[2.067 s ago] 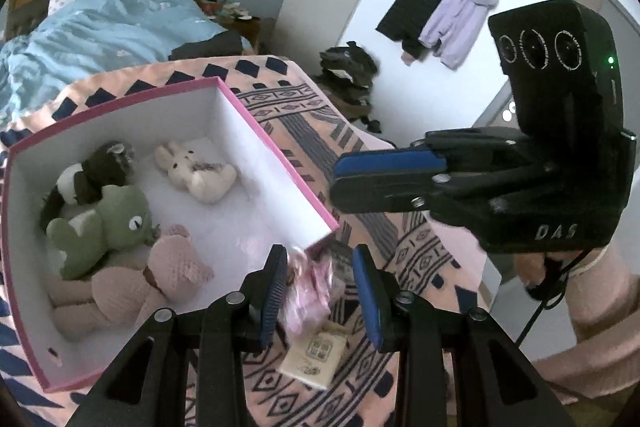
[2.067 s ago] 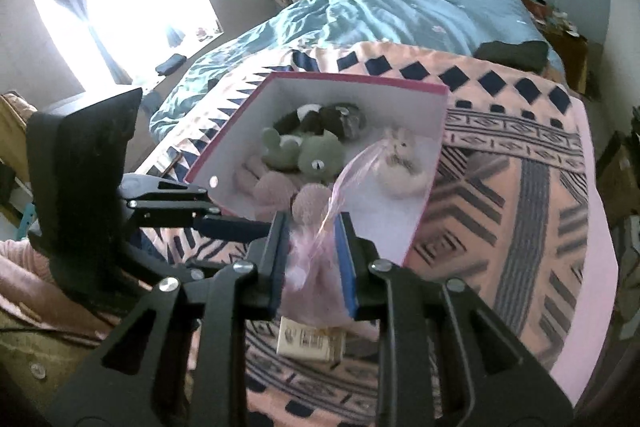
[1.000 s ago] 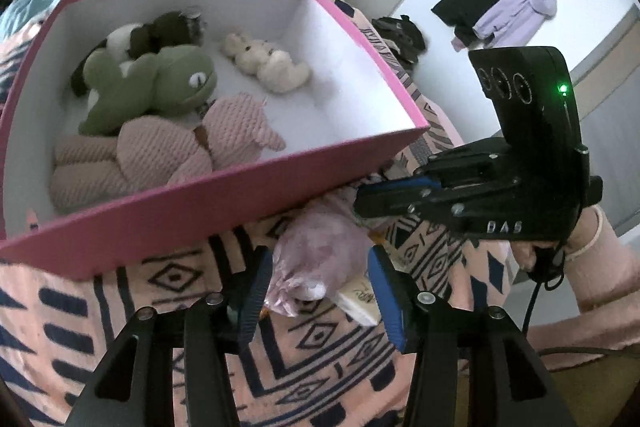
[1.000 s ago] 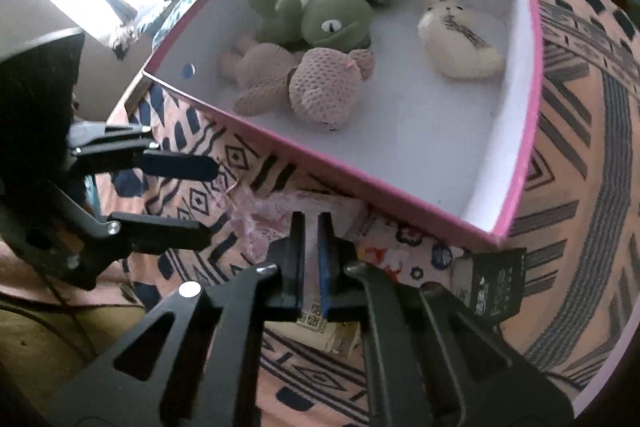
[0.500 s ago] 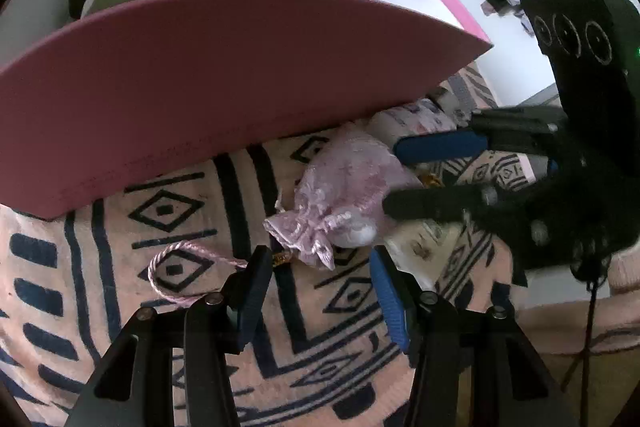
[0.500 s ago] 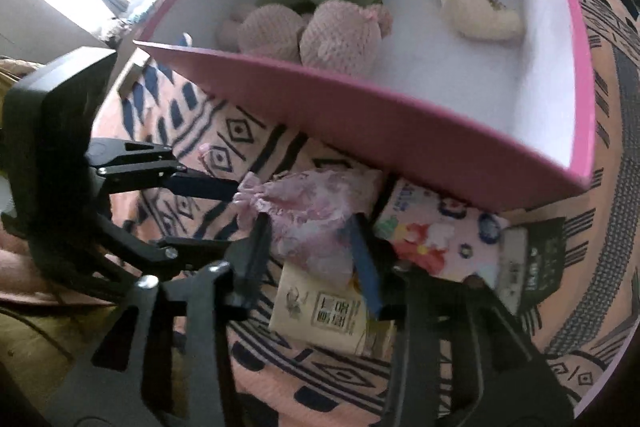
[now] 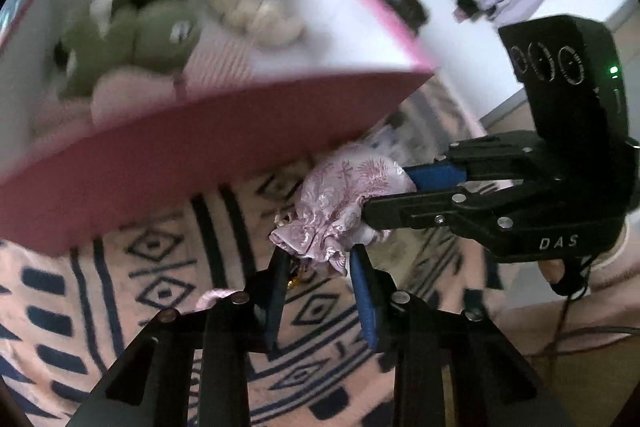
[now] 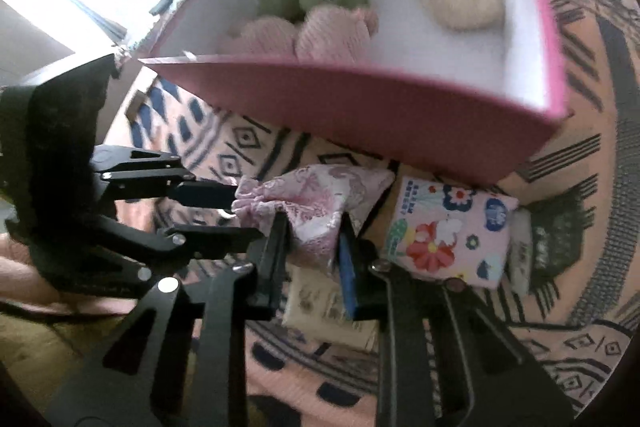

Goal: Organize objects

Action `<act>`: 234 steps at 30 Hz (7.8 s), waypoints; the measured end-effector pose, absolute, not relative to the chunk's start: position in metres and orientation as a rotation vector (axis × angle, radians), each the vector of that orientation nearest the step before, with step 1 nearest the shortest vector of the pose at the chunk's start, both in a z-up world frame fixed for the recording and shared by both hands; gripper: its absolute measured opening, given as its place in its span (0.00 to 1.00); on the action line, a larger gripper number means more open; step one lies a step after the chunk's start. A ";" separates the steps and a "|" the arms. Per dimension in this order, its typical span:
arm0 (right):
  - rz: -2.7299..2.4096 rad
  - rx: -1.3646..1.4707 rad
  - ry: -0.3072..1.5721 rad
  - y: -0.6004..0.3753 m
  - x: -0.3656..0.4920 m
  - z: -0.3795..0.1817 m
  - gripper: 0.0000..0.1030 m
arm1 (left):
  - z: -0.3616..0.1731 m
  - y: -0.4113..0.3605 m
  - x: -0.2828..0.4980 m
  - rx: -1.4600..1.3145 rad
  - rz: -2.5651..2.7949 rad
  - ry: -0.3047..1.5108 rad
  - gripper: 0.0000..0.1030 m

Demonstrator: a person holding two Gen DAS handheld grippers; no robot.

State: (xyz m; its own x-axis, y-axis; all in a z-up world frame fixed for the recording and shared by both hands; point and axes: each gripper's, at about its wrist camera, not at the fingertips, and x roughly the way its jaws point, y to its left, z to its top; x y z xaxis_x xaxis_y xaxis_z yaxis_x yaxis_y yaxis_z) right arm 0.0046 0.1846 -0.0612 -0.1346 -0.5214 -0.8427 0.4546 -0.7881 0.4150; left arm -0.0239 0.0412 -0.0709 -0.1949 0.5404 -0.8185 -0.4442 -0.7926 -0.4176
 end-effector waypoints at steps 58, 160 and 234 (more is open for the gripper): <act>-2.254 1.432 -0.361 0.282 -0.013 -0.019 0.40 | -0.009 0.084 -0.038 -1.194 2.074 0.041 0.44; -2.277 1.203 -0.221 0.221 -0.007 0.043 0.41 | 0.019 0.076 -0.072 -1.232 2.250 -0.027 0.26; -2.034 1.582 -0.292 0.239 0.023 -0.077 0.44 | -0.102 0.091 -0.023 -1.576 1.913 -0.019 0.47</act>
State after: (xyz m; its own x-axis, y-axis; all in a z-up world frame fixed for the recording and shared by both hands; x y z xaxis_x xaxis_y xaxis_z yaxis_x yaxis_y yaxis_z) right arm 0.0235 0.2388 -0.0767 -0.1637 -0.5364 -0.8279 0.2817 -0.8297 0.4819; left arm -0.0231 0.0914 -0.1017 -0.0653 0.4835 -0.8729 -0.4662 -0.7882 -0.4017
